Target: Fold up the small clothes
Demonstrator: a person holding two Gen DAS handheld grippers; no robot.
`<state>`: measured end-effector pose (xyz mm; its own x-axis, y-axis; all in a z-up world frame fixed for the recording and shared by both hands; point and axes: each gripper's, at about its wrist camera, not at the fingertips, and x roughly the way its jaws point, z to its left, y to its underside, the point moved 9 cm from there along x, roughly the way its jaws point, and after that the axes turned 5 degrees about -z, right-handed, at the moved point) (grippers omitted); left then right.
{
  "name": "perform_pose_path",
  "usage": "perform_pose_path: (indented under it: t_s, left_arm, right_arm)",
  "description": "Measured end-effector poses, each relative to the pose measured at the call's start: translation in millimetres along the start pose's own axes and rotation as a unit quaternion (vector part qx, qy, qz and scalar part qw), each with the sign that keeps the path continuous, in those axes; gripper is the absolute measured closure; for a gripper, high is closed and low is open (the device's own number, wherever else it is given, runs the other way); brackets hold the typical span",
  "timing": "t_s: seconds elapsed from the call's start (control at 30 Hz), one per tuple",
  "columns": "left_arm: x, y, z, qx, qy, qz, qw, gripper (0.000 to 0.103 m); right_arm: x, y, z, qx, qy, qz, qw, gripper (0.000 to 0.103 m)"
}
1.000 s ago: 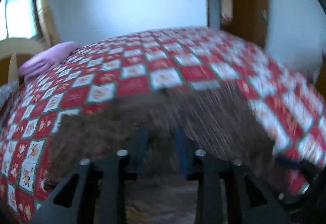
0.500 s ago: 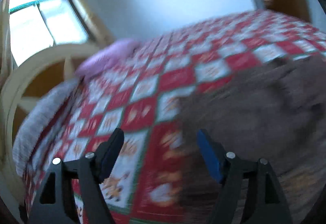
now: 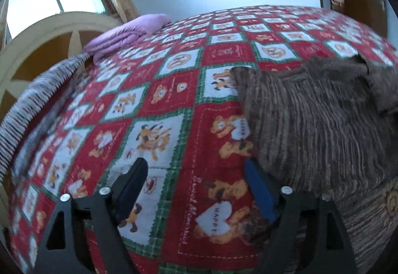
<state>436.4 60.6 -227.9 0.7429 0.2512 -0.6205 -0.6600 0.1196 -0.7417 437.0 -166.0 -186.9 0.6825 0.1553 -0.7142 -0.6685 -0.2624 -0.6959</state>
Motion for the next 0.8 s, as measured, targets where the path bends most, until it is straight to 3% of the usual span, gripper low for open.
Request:
perform_pose_path:
  t_s: [0.07, 0.13, 0.2, 0.27, 0.33, 0.4, 0.47, 0.53, 0.57, 0.63, 0.67, 0.8]
  left_arm:
    - [2, 1, 3, -0.012, 0.007, 0.004, 0.9999, 0.015]
    - [3, 2, 3, -0.017, 0.013, 0.006, 0.9997, 0.015]
    - [4, 3, 4, -0.02, 0.015, 0.007, 0.9997, 0.015]
    - [5, 3, 4, -0.023, 0.016, 0.008, 0.9996, 0.014]
    - [5, 3, 5, -0.027, 0.018, 0.009, 0.9994, 0.012]
    - [5, 3, 7, -0.033, 0.02, 0.01, 0.9992, 0.011]
    - [5, 4, 8, -0.042, 0.026, 0.011, 0.9987, 0.01]
    - [4, 4, 9, -0.045, 0.024, 0.011, 0.9986, 0.006]
    - [4, 4, 9, -0.044, 0.022, 0.01, 0.9987, 0.006]
    - [3, 4, 7, -0.039, 0.02, 0.008, 0.999, 0.006]
    - [3, 4, 7, -0.036, 0.019, 0.009, 0.9991, 0.006]
    - [3, 5, 7, -0.039, 0.024, 0.013, 0.9989, 0.006]
  right_arm:
    - [28, -2, -9, -0.017, 0.045, 0.028, 0.998, 0.019]
    - [40, -6, -49, -0.003, 0.116, 0.034, 0.993, 0.019]
    - [34, -10, -105, 0.039, 0.196, 0.028, 0.979, 0.019]
    - [9, -8, -160, 0.109, 0.244, 0.001, 0.964, 0.019]
    - [-6, -1, -178, 0.136, 0.23, -0.006, 0.964, 0.019]
    - [-20, 9, -174, 0.134, 0.197, -0.003, 0.971, 0.019]
    - [-31, 19, -145, 0.147, 0.103, -0.015, 0.984, 0.019]
    - [-38, 31, -112, 0.168, 0.004, -0.014, 0.986, 0.019]
    - [-41, 35, -99, 0.17, -0.021, -0.016, 0.985, 0.02]
    - [-45, 42, -75, 0.156, -0.052, -0.02, 0.986, 0.031]
    - [-45, 43, -62, 0.142, -0.058, -0.021, 0.988, 0.046]
    - [-34, 61, -41, 0.094, -0.038, 0.007, 0.995, 0.07]
